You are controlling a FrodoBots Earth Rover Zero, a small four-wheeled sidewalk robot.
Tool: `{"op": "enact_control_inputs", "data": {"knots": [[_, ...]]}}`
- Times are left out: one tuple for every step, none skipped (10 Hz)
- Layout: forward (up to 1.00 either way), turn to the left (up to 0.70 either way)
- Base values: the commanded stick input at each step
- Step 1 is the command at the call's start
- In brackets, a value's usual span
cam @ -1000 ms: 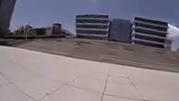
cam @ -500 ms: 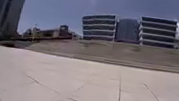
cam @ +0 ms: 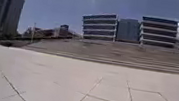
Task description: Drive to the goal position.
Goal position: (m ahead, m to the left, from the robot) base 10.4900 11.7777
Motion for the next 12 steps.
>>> {"op": "enact_control_inputs", "data": {"knots": [[1.0, 0.0], [1.0, 0.0], [1.0, 0.0], [1.0, 0.0], [1.0, 0.0], [1.0, 0.0], [1.0, 0.0], [1.0, 0.4], [1.0, 0.3], [1.0, 0.0], [1.0, 0.0], [1.0, 0.0]]}}
